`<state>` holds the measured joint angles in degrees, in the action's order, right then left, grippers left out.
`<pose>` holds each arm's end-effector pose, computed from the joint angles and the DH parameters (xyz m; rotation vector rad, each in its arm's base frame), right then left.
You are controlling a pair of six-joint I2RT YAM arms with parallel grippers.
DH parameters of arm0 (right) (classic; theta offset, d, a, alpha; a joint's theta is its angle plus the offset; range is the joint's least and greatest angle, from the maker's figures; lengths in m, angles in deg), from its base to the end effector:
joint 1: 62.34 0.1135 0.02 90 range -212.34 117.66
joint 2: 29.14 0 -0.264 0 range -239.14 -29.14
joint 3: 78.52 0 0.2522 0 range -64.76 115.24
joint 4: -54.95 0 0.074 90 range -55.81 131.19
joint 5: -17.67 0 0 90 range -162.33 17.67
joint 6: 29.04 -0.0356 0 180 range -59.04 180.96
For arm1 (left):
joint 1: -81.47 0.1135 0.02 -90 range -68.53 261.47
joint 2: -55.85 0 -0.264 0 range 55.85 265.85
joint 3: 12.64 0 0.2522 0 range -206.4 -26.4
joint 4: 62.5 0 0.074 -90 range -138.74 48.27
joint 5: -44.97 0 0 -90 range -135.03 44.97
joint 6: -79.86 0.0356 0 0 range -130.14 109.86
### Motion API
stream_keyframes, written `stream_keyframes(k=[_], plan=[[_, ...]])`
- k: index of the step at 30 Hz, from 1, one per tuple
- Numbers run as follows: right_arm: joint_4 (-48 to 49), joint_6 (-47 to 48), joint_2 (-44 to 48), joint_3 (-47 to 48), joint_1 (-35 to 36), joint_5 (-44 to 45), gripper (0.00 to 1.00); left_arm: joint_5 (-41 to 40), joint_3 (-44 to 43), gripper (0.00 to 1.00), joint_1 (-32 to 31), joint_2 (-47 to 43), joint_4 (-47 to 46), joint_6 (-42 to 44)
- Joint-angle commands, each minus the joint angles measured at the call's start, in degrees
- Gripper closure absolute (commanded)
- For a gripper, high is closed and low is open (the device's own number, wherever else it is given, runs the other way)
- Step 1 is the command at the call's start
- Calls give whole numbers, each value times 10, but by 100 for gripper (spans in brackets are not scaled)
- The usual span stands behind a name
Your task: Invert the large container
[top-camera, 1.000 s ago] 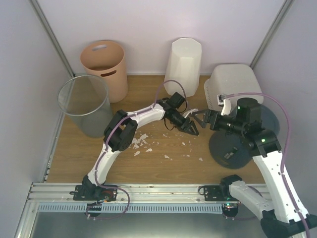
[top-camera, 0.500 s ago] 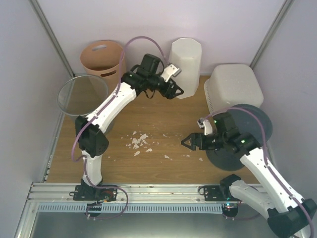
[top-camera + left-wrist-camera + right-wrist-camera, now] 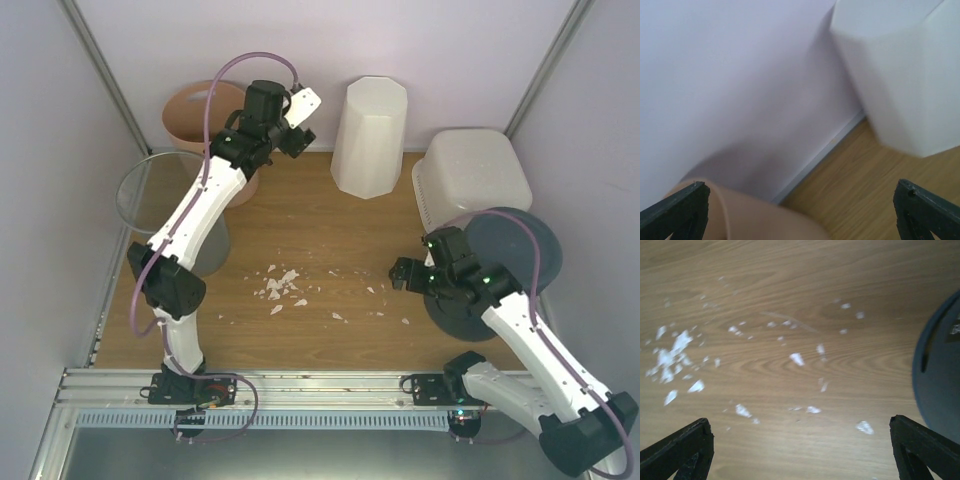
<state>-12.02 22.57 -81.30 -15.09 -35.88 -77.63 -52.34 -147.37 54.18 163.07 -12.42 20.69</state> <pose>0.1481 0.0774 0.2809 0.2362 2.6227 0.5386 0.3778 -0.1898 0.4402 0.8804 1.7567 0.1658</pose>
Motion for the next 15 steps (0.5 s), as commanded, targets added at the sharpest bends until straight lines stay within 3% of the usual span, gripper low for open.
stream_keyframes(k=[1, 6, 10, 15], plan=[[-61, -29, 8, 23, -6, 172, 3, -124, -16, 1, 31, 49, -13, 76], [-63, 18, -9, 22, -56, 200, 0, -108, -42, 1, 87, 69, 37, 98], [-42, 50, -21, 25, -95, 163, 0, -92, -19, 1, 122, 37, 40, 137], [-60, 76, -39, 44, -146, 192, 0, -114, 19, 1, 140, -12, 44, 198]])
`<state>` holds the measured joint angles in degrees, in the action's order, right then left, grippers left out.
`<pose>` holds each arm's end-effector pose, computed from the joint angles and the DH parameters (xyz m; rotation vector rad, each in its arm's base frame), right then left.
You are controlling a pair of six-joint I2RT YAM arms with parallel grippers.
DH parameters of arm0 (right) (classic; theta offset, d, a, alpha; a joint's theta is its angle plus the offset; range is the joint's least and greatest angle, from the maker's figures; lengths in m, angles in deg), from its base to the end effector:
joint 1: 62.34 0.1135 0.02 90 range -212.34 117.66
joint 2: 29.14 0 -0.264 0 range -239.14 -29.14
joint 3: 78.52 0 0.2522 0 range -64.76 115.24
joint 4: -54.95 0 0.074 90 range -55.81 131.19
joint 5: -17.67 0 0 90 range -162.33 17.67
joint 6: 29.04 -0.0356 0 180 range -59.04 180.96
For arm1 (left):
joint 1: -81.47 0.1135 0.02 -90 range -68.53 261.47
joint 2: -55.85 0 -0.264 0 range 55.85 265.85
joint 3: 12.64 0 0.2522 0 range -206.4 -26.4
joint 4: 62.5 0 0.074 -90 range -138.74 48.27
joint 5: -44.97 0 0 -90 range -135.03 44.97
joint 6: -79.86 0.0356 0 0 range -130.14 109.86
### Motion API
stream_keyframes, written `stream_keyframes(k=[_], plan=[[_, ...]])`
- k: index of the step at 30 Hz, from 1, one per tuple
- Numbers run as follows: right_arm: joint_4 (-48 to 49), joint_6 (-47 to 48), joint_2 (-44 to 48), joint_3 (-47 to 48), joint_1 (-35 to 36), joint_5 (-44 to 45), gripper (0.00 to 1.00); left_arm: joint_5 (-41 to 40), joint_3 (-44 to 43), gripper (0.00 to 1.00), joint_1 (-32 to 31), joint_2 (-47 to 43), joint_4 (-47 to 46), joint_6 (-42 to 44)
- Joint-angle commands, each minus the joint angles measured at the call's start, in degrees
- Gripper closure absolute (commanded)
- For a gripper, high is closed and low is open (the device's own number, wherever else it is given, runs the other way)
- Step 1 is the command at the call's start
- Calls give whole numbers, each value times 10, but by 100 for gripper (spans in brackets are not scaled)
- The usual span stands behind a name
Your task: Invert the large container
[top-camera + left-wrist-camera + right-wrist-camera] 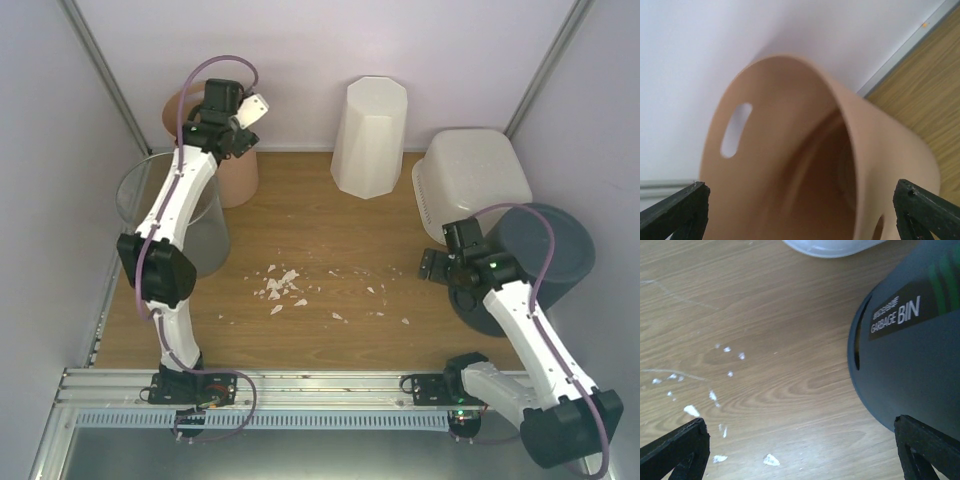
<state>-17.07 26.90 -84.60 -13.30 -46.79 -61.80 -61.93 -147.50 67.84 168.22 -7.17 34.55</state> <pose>0.1651 0.0392 0.2772 0.4814 2.5828 0.0524 0.4342 -0.0946 0.3955 0.9064 1.9859 0.6288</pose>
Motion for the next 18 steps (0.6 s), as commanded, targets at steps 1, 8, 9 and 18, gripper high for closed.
stream_keyframes(k=[1, 8, 9, 18], plan=[[-6, 39, -4, 31, -49, 30, 0, -20, 28, 1, 4, -74, -3, 67], [18, 75, -20, 43, -86, -19, 0, 15, 57, 2, 3, -117, 66, 75], [22, 76, -20, 43, -86, -28, 0, 9, 74, 2, 3, -124, 61, 81], [28, 85, -12, 43, -87, -50, 0, -37, 220, 4, 9, -162, -56, 117]])
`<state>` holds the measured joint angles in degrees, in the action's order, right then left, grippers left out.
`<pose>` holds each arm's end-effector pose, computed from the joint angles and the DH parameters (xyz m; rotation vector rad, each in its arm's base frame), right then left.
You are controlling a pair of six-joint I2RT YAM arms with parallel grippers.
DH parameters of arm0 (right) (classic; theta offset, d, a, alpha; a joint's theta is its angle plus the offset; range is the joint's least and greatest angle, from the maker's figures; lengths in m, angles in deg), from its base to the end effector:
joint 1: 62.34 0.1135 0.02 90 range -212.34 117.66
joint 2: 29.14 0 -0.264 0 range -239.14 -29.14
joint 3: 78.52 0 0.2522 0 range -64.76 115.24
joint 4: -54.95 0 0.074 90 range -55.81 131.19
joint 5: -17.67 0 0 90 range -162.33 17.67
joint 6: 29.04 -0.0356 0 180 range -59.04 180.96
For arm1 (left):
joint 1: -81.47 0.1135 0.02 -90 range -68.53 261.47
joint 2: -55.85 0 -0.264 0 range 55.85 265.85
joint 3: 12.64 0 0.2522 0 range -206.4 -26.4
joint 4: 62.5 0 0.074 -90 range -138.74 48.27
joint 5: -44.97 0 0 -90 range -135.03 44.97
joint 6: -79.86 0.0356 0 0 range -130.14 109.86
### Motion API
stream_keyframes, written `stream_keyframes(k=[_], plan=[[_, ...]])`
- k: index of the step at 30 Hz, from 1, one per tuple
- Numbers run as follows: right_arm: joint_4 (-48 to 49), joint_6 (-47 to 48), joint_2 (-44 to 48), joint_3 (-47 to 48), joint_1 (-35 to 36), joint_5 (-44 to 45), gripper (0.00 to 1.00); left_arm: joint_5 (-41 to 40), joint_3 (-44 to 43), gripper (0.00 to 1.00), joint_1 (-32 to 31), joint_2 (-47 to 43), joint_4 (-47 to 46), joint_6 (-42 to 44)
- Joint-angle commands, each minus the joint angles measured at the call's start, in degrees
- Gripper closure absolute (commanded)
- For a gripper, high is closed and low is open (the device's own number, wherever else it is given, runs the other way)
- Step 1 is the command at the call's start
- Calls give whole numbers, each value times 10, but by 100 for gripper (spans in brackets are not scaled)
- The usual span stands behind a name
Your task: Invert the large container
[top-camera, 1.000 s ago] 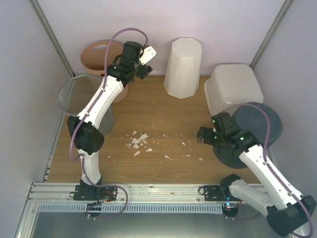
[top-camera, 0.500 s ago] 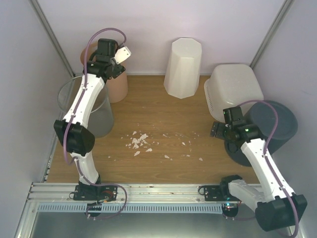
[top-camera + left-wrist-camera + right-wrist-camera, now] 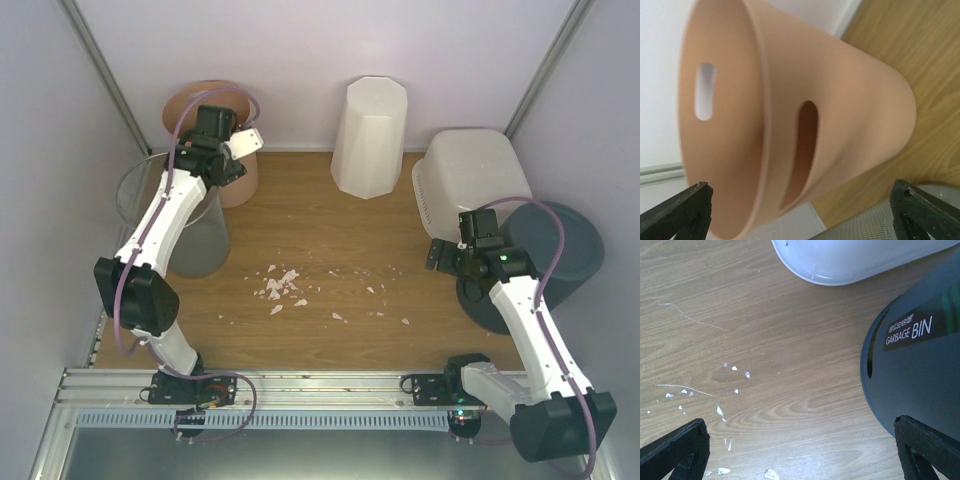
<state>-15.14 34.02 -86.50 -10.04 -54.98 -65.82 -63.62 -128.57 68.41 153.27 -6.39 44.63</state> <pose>0.1805 0.0192 0.2907 0.4808 2.5461 0.0713 0.3714 -0.0745 0.3896 1.1235 2.0011 0.7506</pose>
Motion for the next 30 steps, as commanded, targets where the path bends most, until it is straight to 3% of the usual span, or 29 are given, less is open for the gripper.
stream_keyframes(k=[1, 17, 30], plan=[[9, 14, 8, 9, -5, -10, 0, -22, 37, 4, 4, -11, -75, 18], [20, 20, 11, -4, -5, -15, 0, -95, 112, 5, 19, -2, -266, 100], [22, 22, 12, -1, -6, -17, 0, -87, 183, 8, 35, 0, -409, 152]])
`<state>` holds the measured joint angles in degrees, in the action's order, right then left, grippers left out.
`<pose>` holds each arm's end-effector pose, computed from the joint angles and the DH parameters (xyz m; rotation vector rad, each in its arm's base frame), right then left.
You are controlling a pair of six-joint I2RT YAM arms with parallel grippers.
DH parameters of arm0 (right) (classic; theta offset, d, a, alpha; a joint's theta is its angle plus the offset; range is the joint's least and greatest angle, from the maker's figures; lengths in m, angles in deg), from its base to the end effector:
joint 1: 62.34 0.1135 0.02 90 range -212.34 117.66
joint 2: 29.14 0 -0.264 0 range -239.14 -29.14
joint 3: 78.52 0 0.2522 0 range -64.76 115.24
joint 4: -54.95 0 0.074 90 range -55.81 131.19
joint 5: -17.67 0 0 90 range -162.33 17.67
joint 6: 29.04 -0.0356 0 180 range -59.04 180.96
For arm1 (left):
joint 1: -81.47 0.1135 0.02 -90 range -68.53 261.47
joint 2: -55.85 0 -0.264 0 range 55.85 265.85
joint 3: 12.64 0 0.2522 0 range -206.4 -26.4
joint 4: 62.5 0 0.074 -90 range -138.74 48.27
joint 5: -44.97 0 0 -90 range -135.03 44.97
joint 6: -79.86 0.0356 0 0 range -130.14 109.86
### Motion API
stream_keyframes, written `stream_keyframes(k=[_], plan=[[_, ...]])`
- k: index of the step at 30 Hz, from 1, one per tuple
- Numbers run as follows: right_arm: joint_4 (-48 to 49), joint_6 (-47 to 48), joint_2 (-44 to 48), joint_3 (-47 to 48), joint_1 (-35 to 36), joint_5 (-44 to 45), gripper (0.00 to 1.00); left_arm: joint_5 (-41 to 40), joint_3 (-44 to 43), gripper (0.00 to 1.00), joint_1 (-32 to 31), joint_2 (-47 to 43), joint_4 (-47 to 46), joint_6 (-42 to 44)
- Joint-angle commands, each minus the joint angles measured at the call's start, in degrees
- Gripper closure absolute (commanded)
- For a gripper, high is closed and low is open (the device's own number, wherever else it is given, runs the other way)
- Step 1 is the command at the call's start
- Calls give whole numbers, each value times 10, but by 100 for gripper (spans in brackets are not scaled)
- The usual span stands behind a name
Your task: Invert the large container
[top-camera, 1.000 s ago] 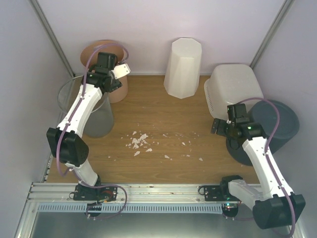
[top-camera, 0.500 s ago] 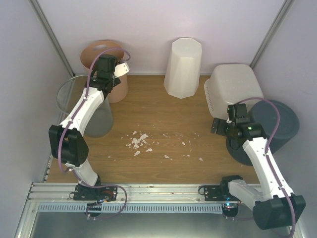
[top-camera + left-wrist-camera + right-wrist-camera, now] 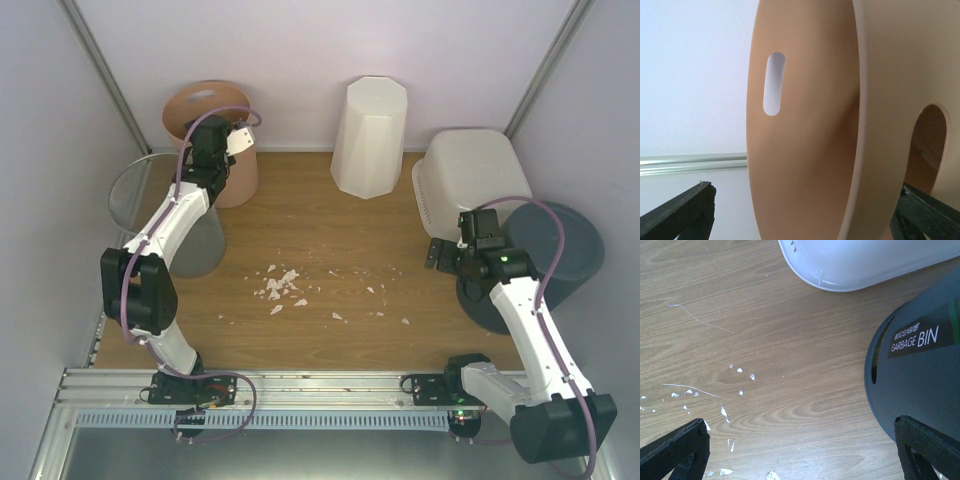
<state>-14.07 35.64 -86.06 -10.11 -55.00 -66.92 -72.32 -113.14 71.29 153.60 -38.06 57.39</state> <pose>0.1807 0.0199 0.2926 0.4366 2.5334 0.0939 0.4022 -0.0556 0.3481 1.0225 1.8070 1.1033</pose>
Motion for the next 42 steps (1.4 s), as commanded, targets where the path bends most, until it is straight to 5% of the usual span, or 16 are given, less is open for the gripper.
stream_keyframes(k=[1, 15, 22, 28, 42], plan=[[11, 5, 8, 0, -5, -7, 0, 0, 35, 8, 6, -4, -102, 28], [13, 6, 7, 0, -5, -10, 0, 15, 66, 28, 9, 4, -186, 58], [15, 6, 6, -1, -6, -13, 0, 16, 52, 47, 11, 19, -166, 64], [15, 6, 5, -1, -5, -13, 0, 20, 49, 72, 12, 27, -161, 66], [11, 11, 7, 1, -5, -11, 0, 19, 23, 100, 12, 37, -159, 68]])
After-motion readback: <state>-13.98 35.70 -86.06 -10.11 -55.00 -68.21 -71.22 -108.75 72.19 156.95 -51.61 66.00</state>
